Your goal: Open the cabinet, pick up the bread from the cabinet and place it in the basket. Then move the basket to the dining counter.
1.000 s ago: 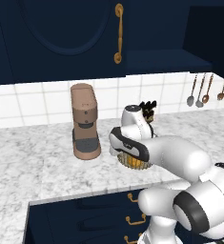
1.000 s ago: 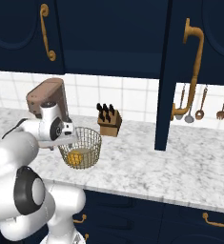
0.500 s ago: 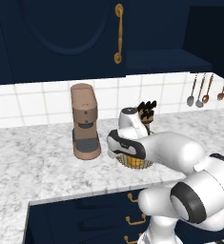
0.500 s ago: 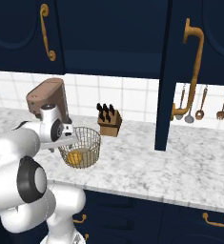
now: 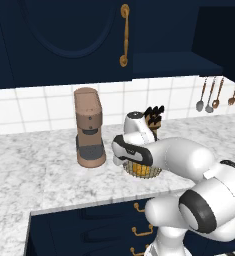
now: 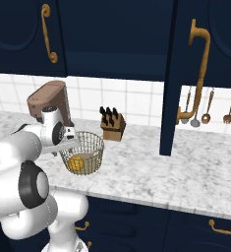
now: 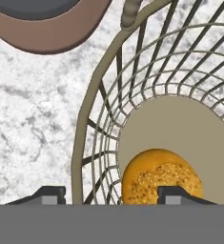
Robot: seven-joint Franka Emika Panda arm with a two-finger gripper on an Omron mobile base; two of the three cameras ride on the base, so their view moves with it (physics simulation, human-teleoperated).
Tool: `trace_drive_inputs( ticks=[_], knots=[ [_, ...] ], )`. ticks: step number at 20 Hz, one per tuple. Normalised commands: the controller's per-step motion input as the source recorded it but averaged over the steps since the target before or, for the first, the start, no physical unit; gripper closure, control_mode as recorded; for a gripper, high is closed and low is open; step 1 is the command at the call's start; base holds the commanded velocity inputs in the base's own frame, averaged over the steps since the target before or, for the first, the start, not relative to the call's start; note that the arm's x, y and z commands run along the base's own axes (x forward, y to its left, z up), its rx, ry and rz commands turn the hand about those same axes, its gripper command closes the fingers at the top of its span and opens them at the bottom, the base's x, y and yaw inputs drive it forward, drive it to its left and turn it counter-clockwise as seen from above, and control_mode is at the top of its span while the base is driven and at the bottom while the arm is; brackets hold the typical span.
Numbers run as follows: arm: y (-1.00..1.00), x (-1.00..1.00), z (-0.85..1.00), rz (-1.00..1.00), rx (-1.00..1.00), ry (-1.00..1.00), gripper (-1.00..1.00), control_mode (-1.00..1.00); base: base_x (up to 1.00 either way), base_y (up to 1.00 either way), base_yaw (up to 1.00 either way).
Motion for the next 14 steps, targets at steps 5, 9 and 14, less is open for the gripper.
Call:
trace_drive_inputs(
  ticks=[5,9,14],
  knots=[
    [0.00,0.00,-0.05,0.04,0.00,0.00,1.00,-1.00,0.00,0.00,0.00],
    [-0.27,-0.01,-0.04,0.00,-0.02,0.01,1.00,-1.00,0.00,0.00,0.00],
    [-0.54,-0.08,0.25,0.00,-0.08,0.00,1.00,-1.00,0.00,0.00,0.00]
  ],
)
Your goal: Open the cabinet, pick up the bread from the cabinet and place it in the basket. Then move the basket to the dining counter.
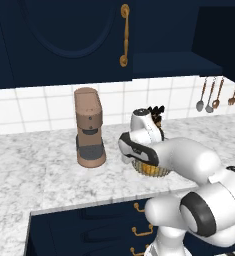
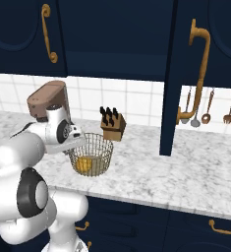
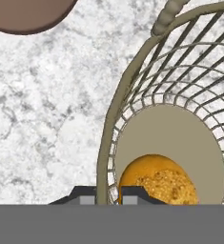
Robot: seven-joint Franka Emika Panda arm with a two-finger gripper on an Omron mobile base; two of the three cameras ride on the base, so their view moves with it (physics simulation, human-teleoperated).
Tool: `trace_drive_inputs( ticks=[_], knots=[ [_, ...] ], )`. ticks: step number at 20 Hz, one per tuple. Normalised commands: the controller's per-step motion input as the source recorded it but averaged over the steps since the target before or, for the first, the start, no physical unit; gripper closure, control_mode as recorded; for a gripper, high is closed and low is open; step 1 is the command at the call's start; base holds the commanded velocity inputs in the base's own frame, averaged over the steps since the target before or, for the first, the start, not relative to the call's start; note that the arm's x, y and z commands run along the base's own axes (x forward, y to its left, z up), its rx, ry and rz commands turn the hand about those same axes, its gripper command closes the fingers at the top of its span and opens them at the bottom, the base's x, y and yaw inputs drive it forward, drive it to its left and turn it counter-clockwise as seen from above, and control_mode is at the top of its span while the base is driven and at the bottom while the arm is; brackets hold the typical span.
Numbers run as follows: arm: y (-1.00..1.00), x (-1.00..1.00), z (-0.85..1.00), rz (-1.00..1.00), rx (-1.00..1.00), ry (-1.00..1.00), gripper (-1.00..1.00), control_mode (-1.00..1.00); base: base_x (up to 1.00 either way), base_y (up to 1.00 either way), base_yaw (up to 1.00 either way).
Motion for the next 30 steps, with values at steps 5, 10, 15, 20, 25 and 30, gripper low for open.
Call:
trace_drive_inputs(
  ticks=[5,10,15,20,25,30],
  knots=[
    [-0.59,-0.13,0.62,-0.01,-0.05,0.00,1.00,-1.00,0.00,0.00,0.00],
    [-0.58,-0.29,0.65,0.00,-0.03,0.00,1.00,-1.00,0.00,0.00,0.00],
    [-0.30,-0.47,0.52,0.03,-0.01,0.00,1.00,-1.00,0.00,0.00,0.00],
    [0.34,-0.83,0.49,0.20,-0.12,0.00,1.00,-1.00,0.00,0.00,0.00],
    [0.44,-0.98,0.71,0.21,-0.10,-0.09,1.00,-1.00,0.00,0.00,0.00],
    [0.07,-0.87,0.79,0.18,0.07,-0.20,1.00,-1.00,0.00,0.00,0.00]
  ],
)
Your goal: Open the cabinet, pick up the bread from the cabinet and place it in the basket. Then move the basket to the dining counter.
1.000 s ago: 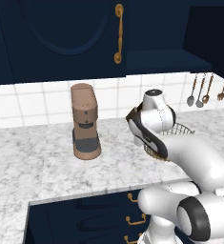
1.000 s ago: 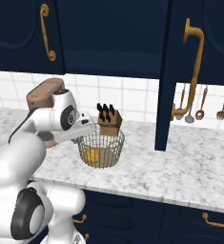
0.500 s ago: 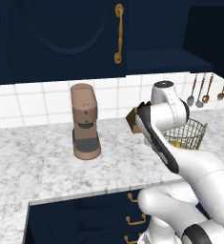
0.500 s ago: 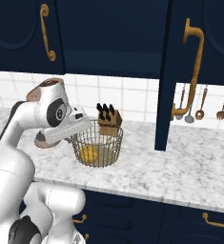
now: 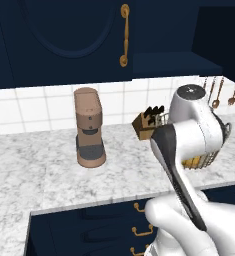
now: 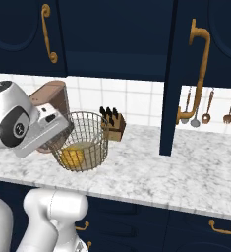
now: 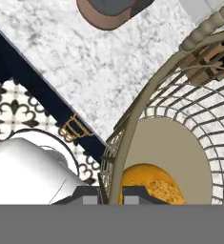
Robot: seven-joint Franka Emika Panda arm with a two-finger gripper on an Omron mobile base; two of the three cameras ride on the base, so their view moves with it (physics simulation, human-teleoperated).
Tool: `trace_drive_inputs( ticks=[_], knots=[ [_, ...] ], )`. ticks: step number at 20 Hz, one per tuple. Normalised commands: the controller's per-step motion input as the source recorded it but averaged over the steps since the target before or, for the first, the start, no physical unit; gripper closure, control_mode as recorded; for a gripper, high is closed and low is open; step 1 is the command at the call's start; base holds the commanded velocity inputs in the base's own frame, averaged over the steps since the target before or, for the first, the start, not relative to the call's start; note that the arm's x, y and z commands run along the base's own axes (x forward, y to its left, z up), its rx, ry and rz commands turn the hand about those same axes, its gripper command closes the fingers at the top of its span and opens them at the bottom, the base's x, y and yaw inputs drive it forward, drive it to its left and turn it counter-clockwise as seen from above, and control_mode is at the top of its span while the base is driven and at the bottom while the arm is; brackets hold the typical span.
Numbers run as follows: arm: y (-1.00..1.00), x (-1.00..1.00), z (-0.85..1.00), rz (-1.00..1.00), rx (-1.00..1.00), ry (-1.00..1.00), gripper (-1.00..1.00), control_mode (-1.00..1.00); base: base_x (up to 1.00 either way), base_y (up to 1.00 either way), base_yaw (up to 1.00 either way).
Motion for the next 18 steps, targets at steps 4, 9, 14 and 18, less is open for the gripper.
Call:
trace_drive_inputs(
  ticks=[4,9,14,18],
  knots=[
    [0.00,-0.57,0.57,0.16,0.24,-0.01,1.00,-1.00,0.00,0.00,0.00],
    [0.06,-0.36,0.10,0.13,0.08,0.10,1.00,-1.00,0.00,0.00,0.00],
    [0.09,-0.06,-0.43,0.14,-0.14,0.10,1.00,-1.00,0.00,0.00,0.00],
    [0.00,0.00,-0.39,0.03,-0.12,0.00,1.00,-1.00,0.00,0.00,0.00]
  ],
)
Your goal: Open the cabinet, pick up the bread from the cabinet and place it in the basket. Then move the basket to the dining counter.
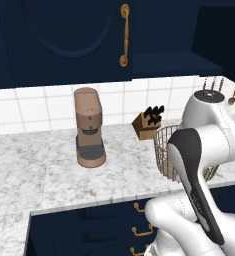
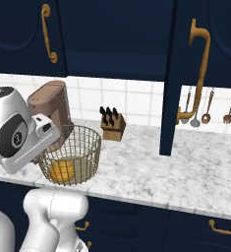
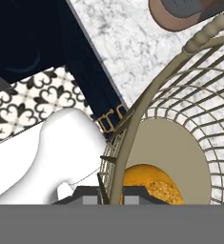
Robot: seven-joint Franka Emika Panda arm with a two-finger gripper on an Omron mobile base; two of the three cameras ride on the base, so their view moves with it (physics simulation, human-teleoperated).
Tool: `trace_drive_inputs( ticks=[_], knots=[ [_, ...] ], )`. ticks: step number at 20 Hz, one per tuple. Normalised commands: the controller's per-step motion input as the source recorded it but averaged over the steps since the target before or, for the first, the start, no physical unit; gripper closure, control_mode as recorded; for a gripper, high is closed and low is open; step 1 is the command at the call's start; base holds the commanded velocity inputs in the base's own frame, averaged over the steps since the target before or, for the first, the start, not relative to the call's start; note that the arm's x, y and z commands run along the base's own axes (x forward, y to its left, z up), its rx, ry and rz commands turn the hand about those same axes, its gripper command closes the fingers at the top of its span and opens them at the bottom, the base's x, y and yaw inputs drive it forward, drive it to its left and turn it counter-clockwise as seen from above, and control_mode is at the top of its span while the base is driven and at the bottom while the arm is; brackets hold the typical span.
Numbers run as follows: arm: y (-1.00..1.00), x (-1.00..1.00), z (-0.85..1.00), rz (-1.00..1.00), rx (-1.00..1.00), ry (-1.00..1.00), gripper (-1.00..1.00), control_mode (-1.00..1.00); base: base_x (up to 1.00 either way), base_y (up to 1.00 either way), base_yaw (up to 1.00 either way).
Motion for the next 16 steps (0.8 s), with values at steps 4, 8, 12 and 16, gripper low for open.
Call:
trace_drive_inputs(
  ticks=[4,8,12,16],
  knots=[
    [0.04,0.00,0.00,0.00,0.00,0.00,1.00,-1.00,0.00,0.00,0.00],
    [0.00,0.00,0.00,0.00,0.00,0.00,1.00,-1.00,0.00,0.00,0.00],
    [0.00,-0.04,0.00,0.00,0.00,0.00,1.00,-1.00,0.00,0.00,0.00],
    [0.00,-0.08,0.00,0.00,0.00,-0.02,1.00,1.00,-0.48,-0.06,-0.06]
  ],
)
